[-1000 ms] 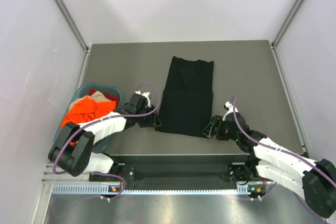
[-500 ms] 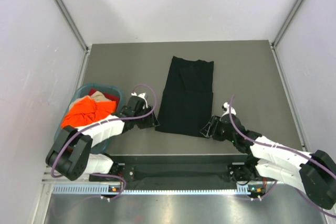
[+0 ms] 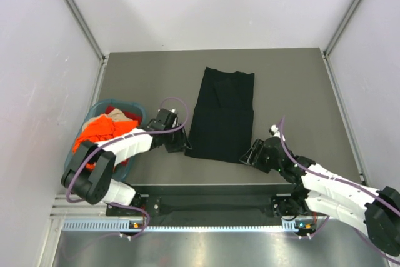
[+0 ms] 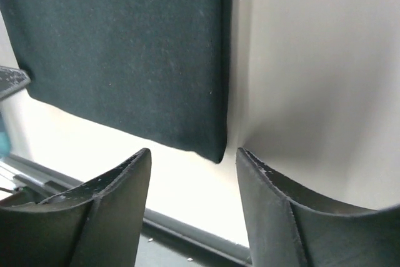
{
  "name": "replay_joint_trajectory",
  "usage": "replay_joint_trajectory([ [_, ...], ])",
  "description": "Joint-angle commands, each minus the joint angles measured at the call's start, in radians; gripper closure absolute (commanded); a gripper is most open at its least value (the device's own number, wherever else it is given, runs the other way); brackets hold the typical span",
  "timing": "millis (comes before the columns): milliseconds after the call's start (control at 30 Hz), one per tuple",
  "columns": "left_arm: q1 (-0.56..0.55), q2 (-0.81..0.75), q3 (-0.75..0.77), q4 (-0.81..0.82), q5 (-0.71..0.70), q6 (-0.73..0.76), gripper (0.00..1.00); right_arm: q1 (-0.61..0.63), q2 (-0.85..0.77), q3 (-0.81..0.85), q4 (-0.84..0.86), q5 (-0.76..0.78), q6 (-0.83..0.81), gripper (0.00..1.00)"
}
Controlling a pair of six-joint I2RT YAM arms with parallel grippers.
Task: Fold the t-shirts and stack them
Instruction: Fold the tshirt
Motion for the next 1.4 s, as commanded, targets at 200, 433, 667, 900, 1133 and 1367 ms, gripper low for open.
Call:
replay_joint_trajectory([
  [200, 0.044, 0.097, 0.068, -0.283, 0.037, -0.062, 0.53, 0.009, 0.159, 0.044, -0.161, -0.073, 0.116, 0.41],
  [433, 0.075, 0.100, 0.074, -0.271, 0.128, -0.151, 0.54, -0.051, 0.149, 0.030, -0.194, -0.093, 0.155, 0.43],
  [667, 0.076, 0.102, 0.053, -0.234, 0.148, -0.197, 0.54, -0.100, 0.113, 0.001, -0.226, -0.073, 0.180, 0.41],
  [900, 0.076, 0.089, 0.051, -0.231, 0.150, -0.200, 0.55, -0.125, 0.200, 0.030, -0.194, -0.093, 0.119, 0.43],
  [1133, 0.076, 0.062, 0.054, -0.236, 0.134, -0.200, 0.54, -0.146, 0.230, 0.036, -0.175, -0.079, 0.122, 0.49],
  [1367, 0.076, 0.060, 0.057, -0.231, 0.145, -0.195, 0.54, -0.169, 0.259, 0.030, -0.160, -0.089, 0.120, 0.59],
])
